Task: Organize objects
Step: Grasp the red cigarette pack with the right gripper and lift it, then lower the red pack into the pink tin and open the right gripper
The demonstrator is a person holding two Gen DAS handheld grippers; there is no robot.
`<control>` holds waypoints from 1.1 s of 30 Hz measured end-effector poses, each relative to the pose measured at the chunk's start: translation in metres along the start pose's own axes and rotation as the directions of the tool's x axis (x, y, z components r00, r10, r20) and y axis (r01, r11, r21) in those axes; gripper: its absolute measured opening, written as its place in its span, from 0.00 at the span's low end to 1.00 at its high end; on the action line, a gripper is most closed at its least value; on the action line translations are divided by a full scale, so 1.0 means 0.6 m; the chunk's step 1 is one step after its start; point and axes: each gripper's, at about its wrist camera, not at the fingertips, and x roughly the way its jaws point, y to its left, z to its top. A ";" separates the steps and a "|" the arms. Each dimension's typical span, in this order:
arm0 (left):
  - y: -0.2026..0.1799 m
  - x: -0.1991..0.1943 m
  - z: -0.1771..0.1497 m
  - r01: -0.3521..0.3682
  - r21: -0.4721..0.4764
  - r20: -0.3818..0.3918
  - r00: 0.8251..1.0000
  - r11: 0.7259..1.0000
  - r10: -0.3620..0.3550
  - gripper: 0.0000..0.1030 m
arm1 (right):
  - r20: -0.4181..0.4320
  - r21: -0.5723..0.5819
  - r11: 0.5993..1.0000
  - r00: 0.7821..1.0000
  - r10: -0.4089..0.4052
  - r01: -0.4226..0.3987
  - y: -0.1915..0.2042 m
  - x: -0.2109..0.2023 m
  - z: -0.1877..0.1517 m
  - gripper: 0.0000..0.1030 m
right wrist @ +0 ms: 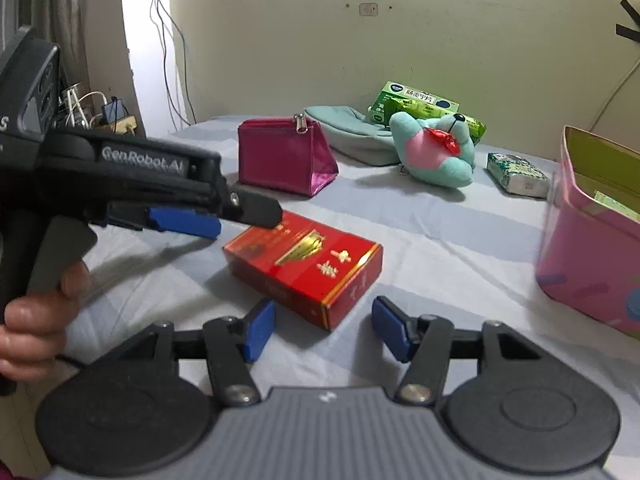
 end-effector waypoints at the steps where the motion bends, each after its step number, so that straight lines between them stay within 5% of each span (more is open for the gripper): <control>1: -0.005 0.003 -0.004 -0.013 0.015 0.010 1.000 1.000 0.013 0.67 | 0.003 0.003 1.000 1.000 0.005 -0.005 -0.001 0.005 0.003 0.56; 3: -0.023 0.007 -0.009 0.027 0.033 -0.024 0.999 0.999 -0.026 0.45 | 0.006 -0.003 1.000 1.000 0.010 -0.010 0.001 0.007 0.005 0.50; 8: -0.097 -0.013 0.006 0.073 0.083 0.001 0.997 0.994 -0.073 0.45 | 0.128 -0.009 0.996 0.988 -0.085 0.087 -0.014 -0.045 0.005 0.50; 13: -0.215 -0.011 0.040 0.169 0.207 0.043 0.982 0.964 -0.181 0.46 | 0.266 0.033 0.976 0.940 -0.215 0.214 -0.075 -0.120 0.014 0.50; 17: -0.313 0.024 0.046 0.189 0.319 0.051 0.975 0.929 -0.216 0.46 | 0.289 0.098 0.952 0.908 -0.305 0.289 -0.144 -0.147 0.017 0.50; 26: -0.414 0.128 0.054 0.180 0.402 0.002 0.980 0.898 -0.198 0.54 | 0.242 0.211 0.920 0.894 -0.378 0.331 -0.266 -0.120 0.021 0.55; 33: -0.403 0.137 0.041 0.081 0.442 0.026 0.994 0.893 -0.103 0.56 | 0.240 0.289 0.902 0.887 -0.394 0.322 -0.291 -0.119 -0.004 0.56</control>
